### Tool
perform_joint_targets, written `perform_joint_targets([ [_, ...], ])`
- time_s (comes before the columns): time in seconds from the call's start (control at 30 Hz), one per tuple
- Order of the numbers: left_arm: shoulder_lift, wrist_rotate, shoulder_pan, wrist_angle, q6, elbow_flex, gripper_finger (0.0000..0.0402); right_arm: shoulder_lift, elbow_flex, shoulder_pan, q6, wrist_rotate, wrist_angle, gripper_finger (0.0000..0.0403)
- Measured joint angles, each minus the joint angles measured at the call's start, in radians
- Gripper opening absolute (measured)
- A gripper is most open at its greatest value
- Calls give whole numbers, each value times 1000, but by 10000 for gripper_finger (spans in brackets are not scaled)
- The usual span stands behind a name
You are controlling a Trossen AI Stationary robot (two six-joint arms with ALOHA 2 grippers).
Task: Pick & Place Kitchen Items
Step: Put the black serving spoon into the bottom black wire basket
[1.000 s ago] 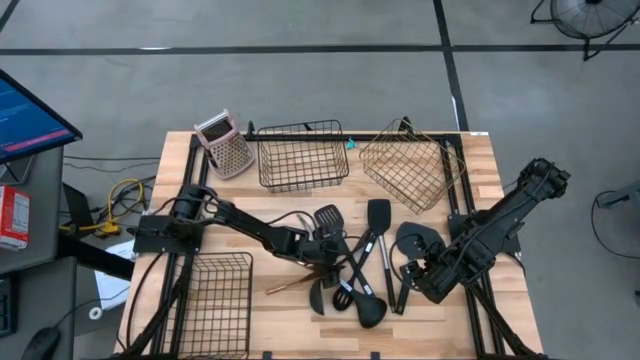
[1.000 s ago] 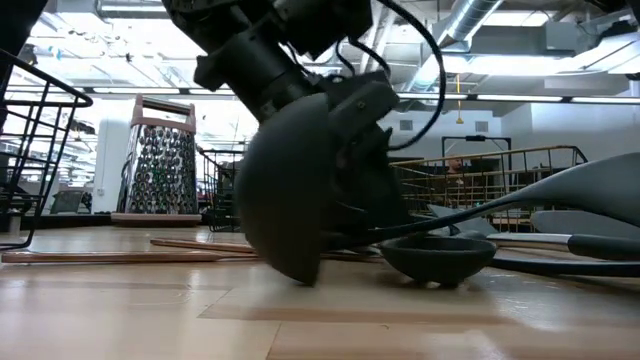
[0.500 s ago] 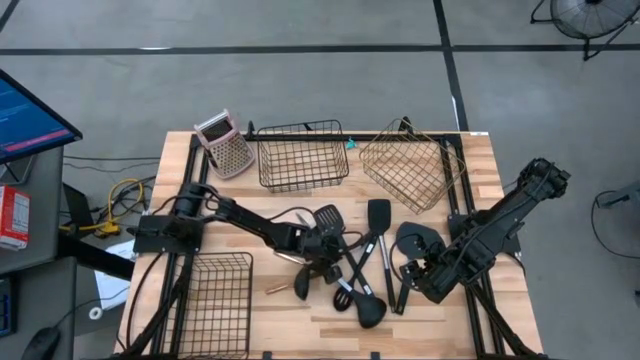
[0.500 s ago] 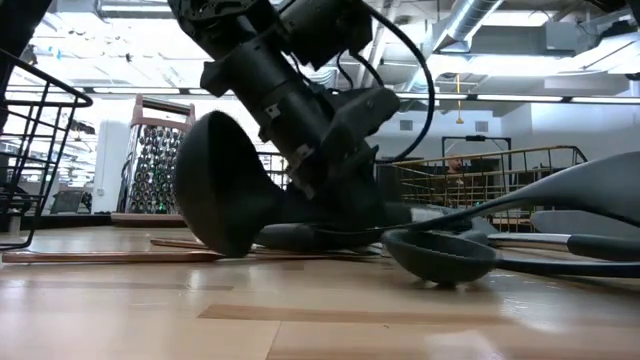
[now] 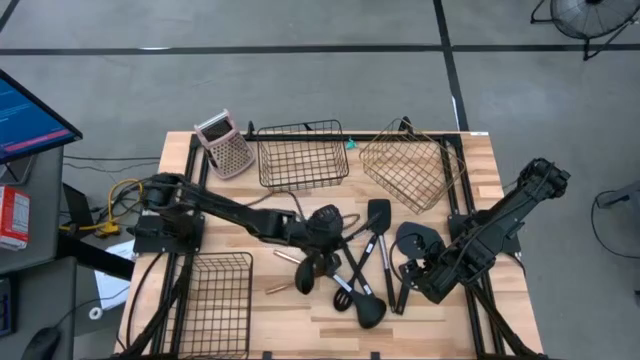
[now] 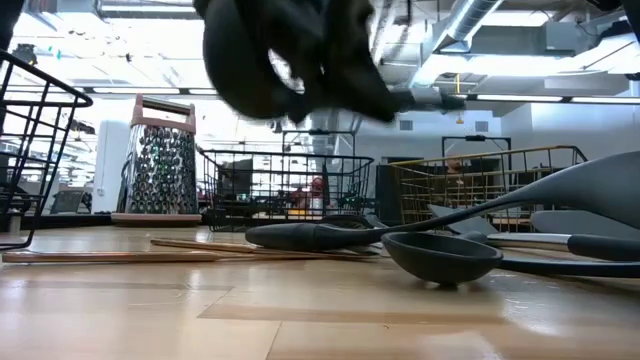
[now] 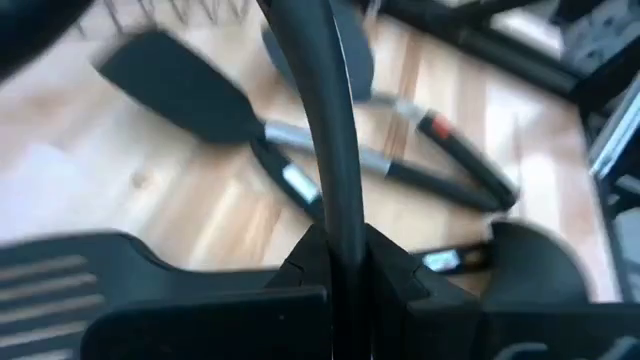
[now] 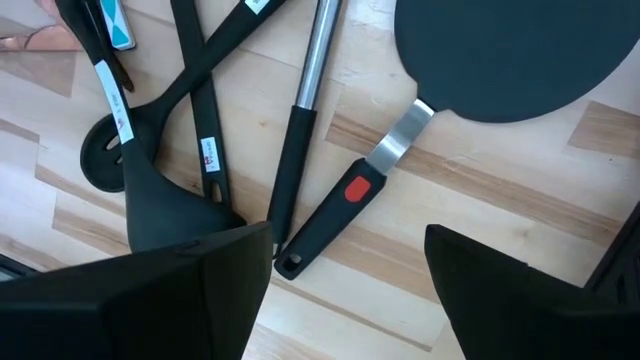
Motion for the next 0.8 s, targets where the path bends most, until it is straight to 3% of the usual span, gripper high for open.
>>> perform_joint_targets([
  [0.3, -371, -124, -35, -164, 9, -1, 5, 0, 0, 0, 0, 0, 1, 260],
  [0.43, -537, -272, -129, -355, -18, 0, 4, 0, 0, 0, 0, 4, 1, 260],
  [0.67, -704, -607, -394, -807, -459, 0, 3, 0, 0, 0, 0, 16, 1, 260],
  [0.8, -697, -655, -539, -973, -644, 0, 3, 0, 0, 0, 0, 49, 2, 260],
])
